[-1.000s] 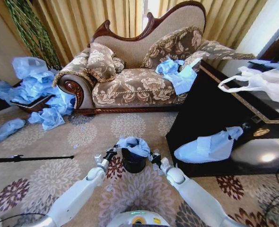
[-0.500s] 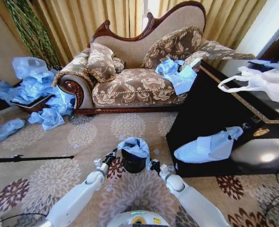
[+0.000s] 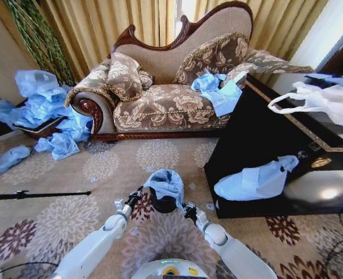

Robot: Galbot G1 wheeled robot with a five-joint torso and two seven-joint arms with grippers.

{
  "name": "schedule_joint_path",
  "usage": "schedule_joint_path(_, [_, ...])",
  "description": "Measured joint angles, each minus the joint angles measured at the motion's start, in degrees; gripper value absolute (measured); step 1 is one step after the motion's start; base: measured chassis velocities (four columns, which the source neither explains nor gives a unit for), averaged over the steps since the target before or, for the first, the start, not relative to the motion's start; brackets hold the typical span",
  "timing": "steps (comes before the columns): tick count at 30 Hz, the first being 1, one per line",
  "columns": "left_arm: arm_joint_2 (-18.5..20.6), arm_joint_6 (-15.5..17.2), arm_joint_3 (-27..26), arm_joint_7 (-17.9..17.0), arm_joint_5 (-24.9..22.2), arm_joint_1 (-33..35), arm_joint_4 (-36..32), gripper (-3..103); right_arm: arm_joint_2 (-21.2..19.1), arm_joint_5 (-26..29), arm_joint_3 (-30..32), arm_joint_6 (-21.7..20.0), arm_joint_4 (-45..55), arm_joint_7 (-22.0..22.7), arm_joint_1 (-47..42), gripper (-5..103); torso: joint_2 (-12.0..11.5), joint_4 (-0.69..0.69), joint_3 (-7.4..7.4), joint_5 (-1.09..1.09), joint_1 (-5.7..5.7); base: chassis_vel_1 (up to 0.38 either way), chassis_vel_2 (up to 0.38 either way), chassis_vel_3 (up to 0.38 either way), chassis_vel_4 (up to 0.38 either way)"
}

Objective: Place a garbage bag over the trash bin.

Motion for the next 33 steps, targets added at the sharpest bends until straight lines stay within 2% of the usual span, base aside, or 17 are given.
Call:
schedule_joint_path(9, [0.1,-1.1,0.7,1.1,2.0,-0.2,2.6,0,0.9,-1.4,0.0,1.1,-3.0,-0.3,-0.4,0,0.0,0.0,0.0,0.0,0.0,0.0,0.0,0.0,0.0])
schedule_joint_path(15, [-1.5,-1.9,0.4,1.2,3.0,-1.9,5.2,0,1.4,-2.5,0.5,2.1,-5.7,-0.4,0.7,0,0.0,0.0,0.01,0.0,0.0,0.0,0.0,0.0,0.0])
schedule_joint_path(25, [-2.3,-1.9,-2.7,0.3,2.8,-2.0,5.0,0,1.0,-3.5,2.0,4.6,-5.6,3.0,2.0,-3,0.0,0.0,0.01,-0.01,0.0,0.0,0.0,0.0,0.0])
schedule_joint_path(26, [-2.0,-1.9,-3.4,0.1,2.5,-1.7,4.5,0,1.0,-3.8,2.6,5.9,-5.4,3.7,1.9,3,0.0,0.01,0.01,0.0,0.0,0.0,0.0,0.0,0.0])
schedule_joint_path(27, [-1.6,-1.9,-4.3,-0.2,2.1,-1.3,3.6,0,0.9,-4.3,3.4,7.6,-4.5,4.8,1.4,13,0.0,0.01,0.01,0.0,0.0,0.0,0.0,0.0,0.0])
schedule_joint_path(29, [-1.3,-1.9,-4.7,-0.3,1.9,-1.2,3.0,0,0.6,-4.4,3.9,8.0,-3.4,5.2,1.0,13,0.0,0.01,0.01,0.01,0.0,0.0,0.0,0.0,0.0])
schedule_joint_path(31, [-0.5,-1.7,-5.7,-0.9,1.0,-0.7,1.0,0,-1.1,-3.6,5.0,7.5,1.8,6.2,-0.8,23,0.0,0.02,0.0,-0.01,0.0,0.0,0.0,0.0,0.0])
schedule_joint_path(33, [-0.4,-1.7,-5.9,-1.0,0.9,-0.6,0.6,0,-1.4,-3.5,5.2,7.4,2.8,6.4,-1.2,23,0.0,0.01,0.0,-0.02,0.0,0.0,0.0,0.0,0.0])
